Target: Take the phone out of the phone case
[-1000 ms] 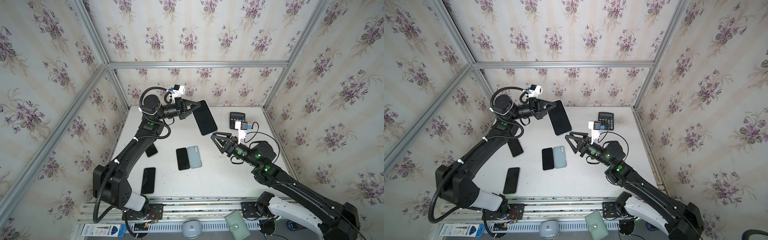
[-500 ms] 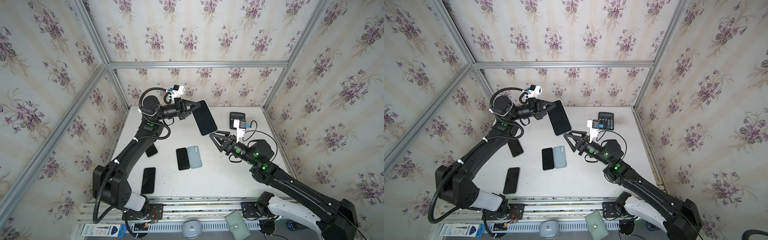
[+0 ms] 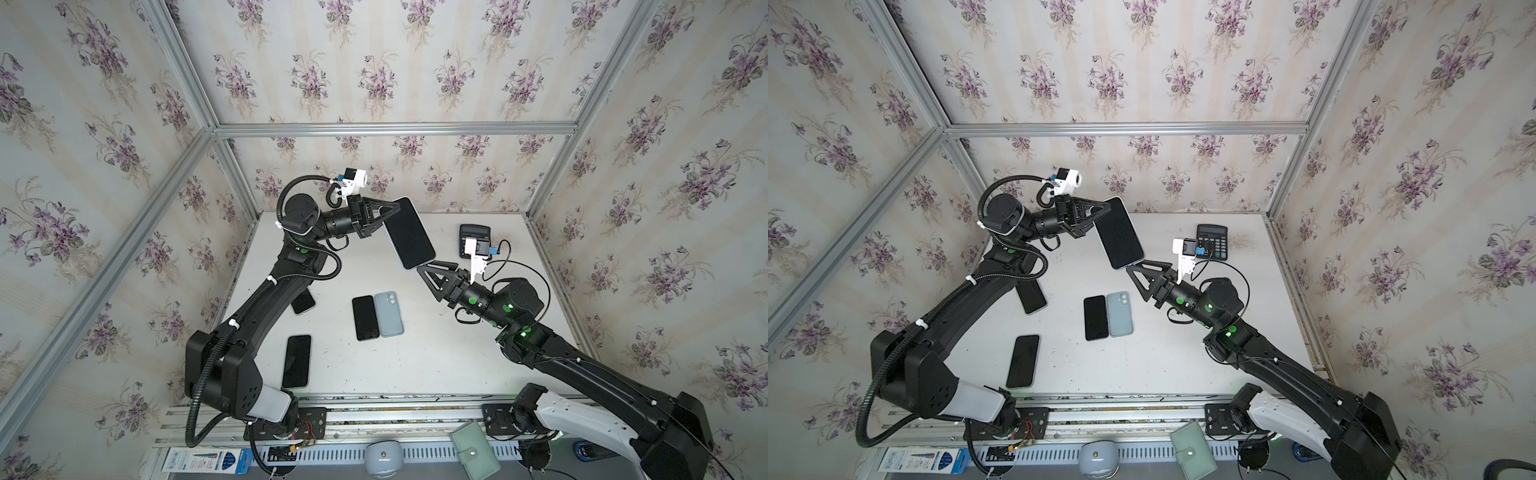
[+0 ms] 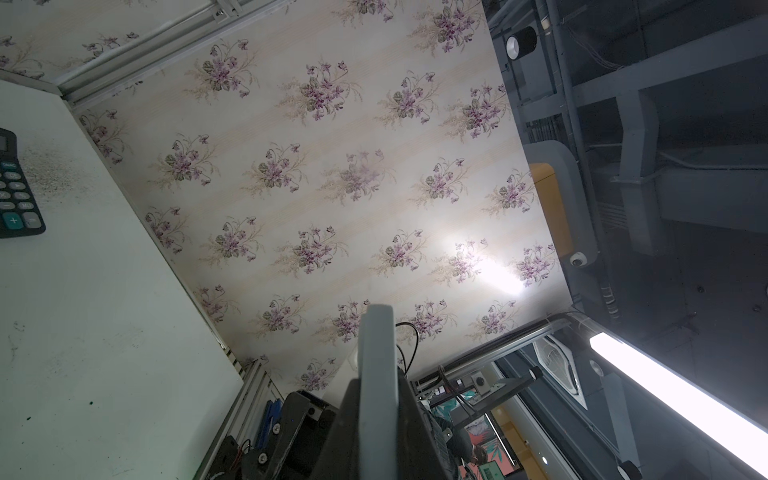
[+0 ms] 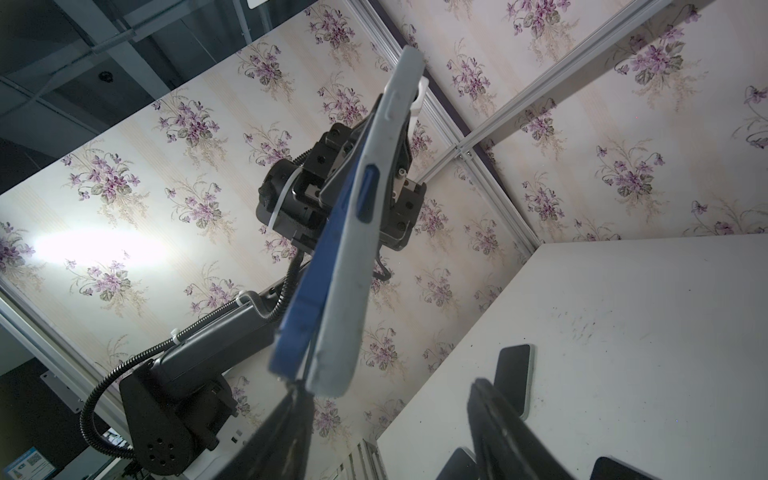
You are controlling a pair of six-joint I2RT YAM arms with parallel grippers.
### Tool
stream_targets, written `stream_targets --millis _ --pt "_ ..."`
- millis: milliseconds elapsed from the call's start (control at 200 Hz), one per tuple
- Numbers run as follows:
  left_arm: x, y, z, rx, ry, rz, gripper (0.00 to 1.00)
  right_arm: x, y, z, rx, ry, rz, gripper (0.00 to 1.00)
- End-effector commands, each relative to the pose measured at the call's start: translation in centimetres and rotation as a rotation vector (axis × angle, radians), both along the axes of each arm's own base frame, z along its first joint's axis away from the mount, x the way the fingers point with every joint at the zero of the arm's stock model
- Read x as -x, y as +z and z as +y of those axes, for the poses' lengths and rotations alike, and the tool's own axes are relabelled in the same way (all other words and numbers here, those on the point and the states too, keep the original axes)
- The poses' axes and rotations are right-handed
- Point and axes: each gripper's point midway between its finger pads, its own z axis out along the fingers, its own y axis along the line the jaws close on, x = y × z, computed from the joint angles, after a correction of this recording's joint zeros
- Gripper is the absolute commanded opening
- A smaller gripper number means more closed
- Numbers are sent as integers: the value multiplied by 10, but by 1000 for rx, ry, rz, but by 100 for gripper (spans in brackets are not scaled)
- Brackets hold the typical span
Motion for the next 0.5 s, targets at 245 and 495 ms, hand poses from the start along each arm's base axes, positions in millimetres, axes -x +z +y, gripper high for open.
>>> stream_targets --millis 245,495 --pt "24 14 -2 18 -84 -53 0 -14 9 -13 -77 -96 19 59" --pt "23 10 -3 16 -80 -46 0 -11 6 -11 -91 -70 39 39"
